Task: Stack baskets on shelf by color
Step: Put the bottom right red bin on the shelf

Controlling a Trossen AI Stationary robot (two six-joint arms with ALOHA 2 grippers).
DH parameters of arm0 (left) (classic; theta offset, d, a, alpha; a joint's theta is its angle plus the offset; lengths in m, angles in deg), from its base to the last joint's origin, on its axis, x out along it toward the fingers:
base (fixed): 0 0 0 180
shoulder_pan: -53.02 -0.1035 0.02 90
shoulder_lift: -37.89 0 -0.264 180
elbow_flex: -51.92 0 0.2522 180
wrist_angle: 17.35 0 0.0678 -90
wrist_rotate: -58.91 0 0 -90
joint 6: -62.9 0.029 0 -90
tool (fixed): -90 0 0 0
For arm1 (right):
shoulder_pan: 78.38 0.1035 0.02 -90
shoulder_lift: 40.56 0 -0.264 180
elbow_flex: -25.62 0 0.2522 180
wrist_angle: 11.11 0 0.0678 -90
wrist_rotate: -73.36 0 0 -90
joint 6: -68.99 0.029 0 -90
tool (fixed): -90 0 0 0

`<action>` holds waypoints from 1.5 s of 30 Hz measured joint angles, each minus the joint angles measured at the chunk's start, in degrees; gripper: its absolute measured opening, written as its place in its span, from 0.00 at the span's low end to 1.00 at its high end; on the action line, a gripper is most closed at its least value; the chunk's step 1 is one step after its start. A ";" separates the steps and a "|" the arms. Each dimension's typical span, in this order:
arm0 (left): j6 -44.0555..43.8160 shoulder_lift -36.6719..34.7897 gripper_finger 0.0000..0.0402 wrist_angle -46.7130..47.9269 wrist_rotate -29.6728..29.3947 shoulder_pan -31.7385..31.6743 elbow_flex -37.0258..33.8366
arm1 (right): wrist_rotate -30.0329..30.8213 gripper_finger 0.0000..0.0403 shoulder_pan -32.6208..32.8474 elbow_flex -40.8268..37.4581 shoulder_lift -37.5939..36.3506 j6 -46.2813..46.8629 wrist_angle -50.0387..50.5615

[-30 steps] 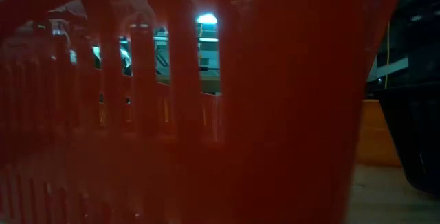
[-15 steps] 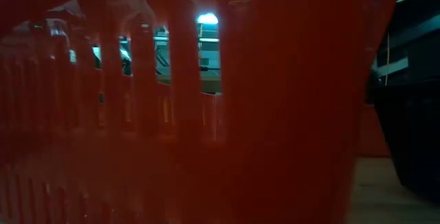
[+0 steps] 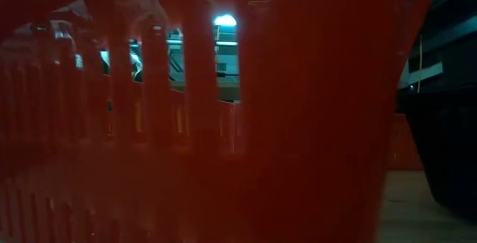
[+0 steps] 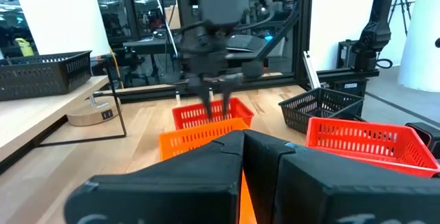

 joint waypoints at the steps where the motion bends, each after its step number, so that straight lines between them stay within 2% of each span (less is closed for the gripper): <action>1: 0.00 0.02 0.00 0.01 -0.02 0.00 0.00 | -0.22 0.29 0.86 0.38 0.00 -0.19 1.60; 6: -0.01 0.02 0.00 0.10 -0.01 0.00 0.00 | -0.06 0.29 5.14 0.83 0.00 1.83 6.82; 12: 0.00 0.02 0.00 0.10 -0.02 0.00 0.00 | 0.31 0.29 8.92 0.83 -0.02 4.64 7.92; 22: -0.01 0.02 0.00 0.10 -0.02 0.00 -0.01 | 0.94 0.29 9.51 1.12 -0.04 4.65 8.30; 31: 0.00 0.00 0.00 0.10 -0.02 0.00 0.00 | 0.97 0.29 10.93 6.08 -0.11 4.63 10.62; 45: 0.00 0.00 0.00 0.10 -0.02 0.00 0.00 | 2.41 0.29 14.41 0.39 -0.11 7.67 7.32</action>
